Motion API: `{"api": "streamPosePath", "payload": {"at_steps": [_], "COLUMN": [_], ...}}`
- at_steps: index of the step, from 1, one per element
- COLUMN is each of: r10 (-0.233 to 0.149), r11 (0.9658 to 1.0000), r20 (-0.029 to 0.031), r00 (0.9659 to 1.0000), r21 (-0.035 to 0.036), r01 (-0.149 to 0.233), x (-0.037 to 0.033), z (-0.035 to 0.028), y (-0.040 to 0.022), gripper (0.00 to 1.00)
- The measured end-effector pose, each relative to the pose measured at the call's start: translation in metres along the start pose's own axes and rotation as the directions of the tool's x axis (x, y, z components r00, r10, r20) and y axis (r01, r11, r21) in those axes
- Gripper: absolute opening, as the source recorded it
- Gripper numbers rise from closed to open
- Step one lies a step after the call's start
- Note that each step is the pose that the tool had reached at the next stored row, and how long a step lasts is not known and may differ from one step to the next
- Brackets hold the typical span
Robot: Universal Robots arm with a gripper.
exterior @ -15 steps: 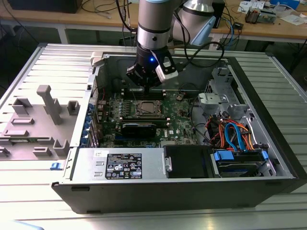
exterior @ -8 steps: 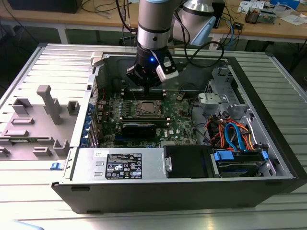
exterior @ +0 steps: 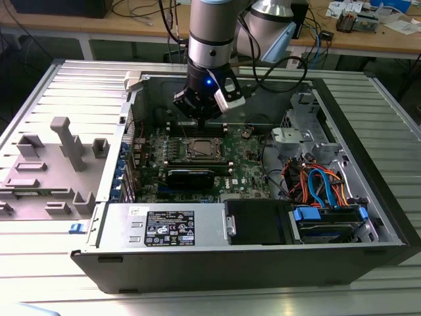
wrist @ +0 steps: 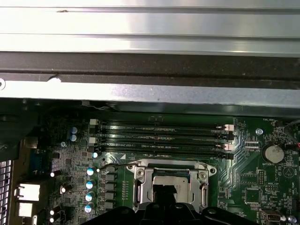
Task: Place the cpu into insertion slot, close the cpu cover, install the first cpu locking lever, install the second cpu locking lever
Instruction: 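Install the first cpu locking lever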
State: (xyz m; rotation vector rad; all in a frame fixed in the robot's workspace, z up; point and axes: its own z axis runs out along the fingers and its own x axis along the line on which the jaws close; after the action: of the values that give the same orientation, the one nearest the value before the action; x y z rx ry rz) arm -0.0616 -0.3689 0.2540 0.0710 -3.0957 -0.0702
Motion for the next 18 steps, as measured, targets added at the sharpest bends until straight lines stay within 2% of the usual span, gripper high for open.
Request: {"api": "streamPosePath", "payload": {"at_steps": [18], "r10": [-0.028], "r11": [0.9996], "r20": [-0.0014], "r00": [0.9996], "r21": [0.0022], "r01": [0.028], "x": [0.0000], "z": [0.0000], "y": [0.0000], "gripper": [0.11]}}
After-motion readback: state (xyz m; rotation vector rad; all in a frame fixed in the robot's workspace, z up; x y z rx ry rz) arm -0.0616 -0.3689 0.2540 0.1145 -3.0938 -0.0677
